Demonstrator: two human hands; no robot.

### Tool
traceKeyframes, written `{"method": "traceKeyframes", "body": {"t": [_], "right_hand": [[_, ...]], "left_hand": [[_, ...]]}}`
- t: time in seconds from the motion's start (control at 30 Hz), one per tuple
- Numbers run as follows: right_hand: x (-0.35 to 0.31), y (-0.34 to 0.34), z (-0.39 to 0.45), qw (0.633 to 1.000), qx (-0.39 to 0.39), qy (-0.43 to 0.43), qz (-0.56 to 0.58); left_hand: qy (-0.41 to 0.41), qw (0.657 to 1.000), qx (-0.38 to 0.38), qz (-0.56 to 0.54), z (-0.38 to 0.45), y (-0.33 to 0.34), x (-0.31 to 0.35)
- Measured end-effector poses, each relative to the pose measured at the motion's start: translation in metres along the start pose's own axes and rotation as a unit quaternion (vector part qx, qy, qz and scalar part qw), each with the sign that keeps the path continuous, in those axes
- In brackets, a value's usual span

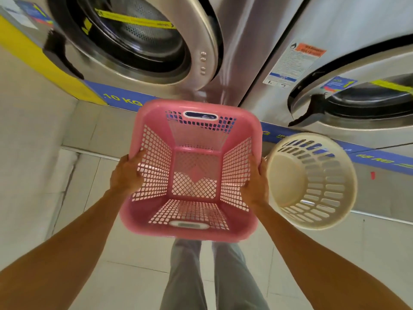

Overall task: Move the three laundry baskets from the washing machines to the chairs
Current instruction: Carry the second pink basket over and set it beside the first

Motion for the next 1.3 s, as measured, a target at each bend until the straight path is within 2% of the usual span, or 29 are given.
{"method": "traceKeyframes", "body": {"t": [0.13, 0.37, 0.5, 0.63, 0.83, 0.97, 1.17, 1.3], "right_hand": [[-0.018, -0.016, -0.016, 0.999, 0.01, -0.05, 0.007], [-0.071, -0.023, -0.054, 0.981, -0.077, -0.176, -0.022], [-0.111, -0.02, -0.08, 0.951, -0.13, -0.276, -0.05], [-0.155, -0.016, -0.123, 0.916, -0.166, -0.357, -0.083], [-0.199, 0.012, -0.206, 0.833, -0.216, -0.491, -0.133], [-0.21, 0.034, -0.295, 0.759, -0.242, -0.585, -0.151], [-0.18, 0.073, -0.444, 0.66, -0.287, -0.676, -0.157], [-0.147, 0.094, -0.54, 0.609, -0.3, -0.712, -0.179]], "left_hand": [[-0.067, 0.998, 0.0, -0.012, -0.061, -0.009, -0.015], [-0.191, 0.976, 0.064, -0.086, -0.198, -0.025, -0.061], [-0.277, 0.945, 0.108, -0.137, -0.284, -0.024, -0.084], [-0.355, 0.898, 0.165, -0.203, -0.367, -0.01, -0.104], [-0.453, 0.812, 0.228, -0.29, -0.496, 0.045, -0.136], [-0.516, 0.749, 0.26, -0.323, -0.594, 0.093, -0.14], [-0.589, 0.653, 0.299, -0.37, -0.756, 0.172, -0.129], [-0.631, 0.599, 0.316, -0.378, -0.854, 0.224, -0.117]]}}
Point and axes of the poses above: each hand's wrist, its own z-axis towards the middle knuckle, its own y-axis out of the palm, x = y × z, the point moved 4 cm from there along z, towards the middle knuckle, and after that the axes turned 8 degrees about -z, right-handed, at the moved point
